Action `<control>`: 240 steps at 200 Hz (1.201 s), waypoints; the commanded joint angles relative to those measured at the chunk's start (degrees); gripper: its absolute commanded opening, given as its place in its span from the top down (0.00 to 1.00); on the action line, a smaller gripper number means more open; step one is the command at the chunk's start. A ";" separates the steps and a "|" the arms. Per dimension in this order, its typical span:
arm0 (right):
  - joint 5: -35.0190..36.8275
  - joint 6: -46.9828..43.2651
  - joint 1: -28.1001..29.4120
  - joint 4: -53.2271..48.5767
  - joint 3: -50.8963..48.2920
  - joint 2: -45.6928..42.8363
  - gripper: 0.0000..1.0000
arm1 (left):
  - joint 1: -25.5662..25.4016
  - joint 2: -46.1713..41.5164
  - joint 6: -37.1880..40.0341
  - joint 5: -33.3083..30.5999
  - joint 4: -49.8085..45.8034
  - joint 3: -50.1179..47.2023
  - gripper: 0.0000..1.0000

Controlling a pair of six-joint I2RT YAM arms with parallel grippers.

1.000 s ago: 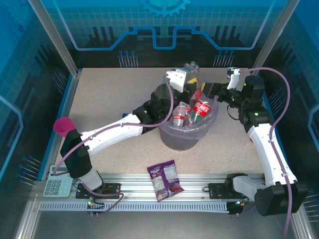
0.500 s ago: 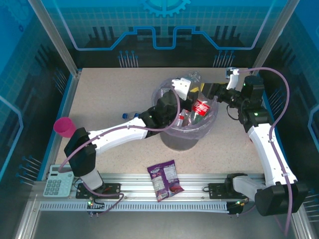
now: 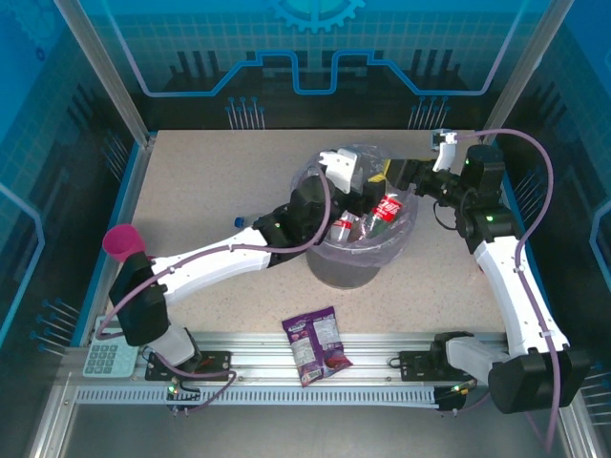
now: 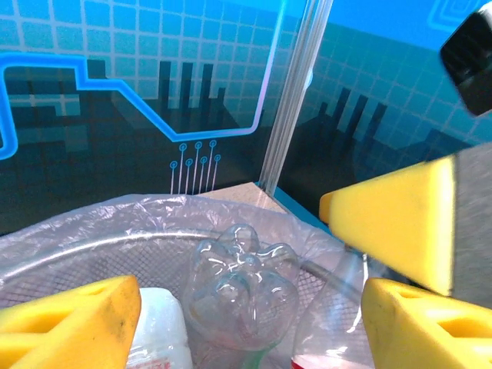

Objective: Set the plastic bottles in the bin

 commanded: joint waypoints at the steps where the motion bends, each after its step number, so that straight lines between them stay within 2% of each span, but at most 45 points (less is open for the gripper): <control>1: 1.17 -0.09 0.52 0.45 0.35 -0.33 0.22 | -0.27 -3.94 -1.81 1.94 1.24 -0.24 0.27; 37: 1.87 -0.25 0.52 -0.26 1.23 -0.05 0.21 | 0.78 -5.34 -2.71 0.52 -2.03 1.65 0.30; 68: 2.86 -0.93 0.61 -1.28 0.81 0.80 0.21 | 5.94 -9.58 -8.40 -0.50 -10.20 1.34 0.31; 122: 2.51 -1.08 0.72 -0.78 0.22 1.57 0.21 | 19.39 -18.82 -18.39 -3.83 -30.02 -4.88 0.25; 150: 2.12 -1.29 0.73 -0.60 0.41 2.14 0.21 | 28.05 -22.83 -24.14 -3.18 -34.92 -12.21 0.22; 168: 1.94 -1.26 0.86 -0.47 0.22 2.39 0.21 | 33.85 -22.82 -28.94 1.18 -35.58 -16.52 0.20; 184: 1.89 -1.34 0.86 -0.52 0.13 2.52 0.21 | 37.08 -20.90 -32.79 6.07 -33.97 -19.70 0.17; 214: 2.15 -1.68 0.96 -0.89 0.04 2.21 0.21 | 40.01 -13.31 -39.51 15.19 -30.68 -21.51 0.12; 240: 2.50 -2.29 0.89 -1.63 -0.04 1.71 0.21 | 40.33 -6.26 -44.13 18.63 -27.89 -21.51 0.10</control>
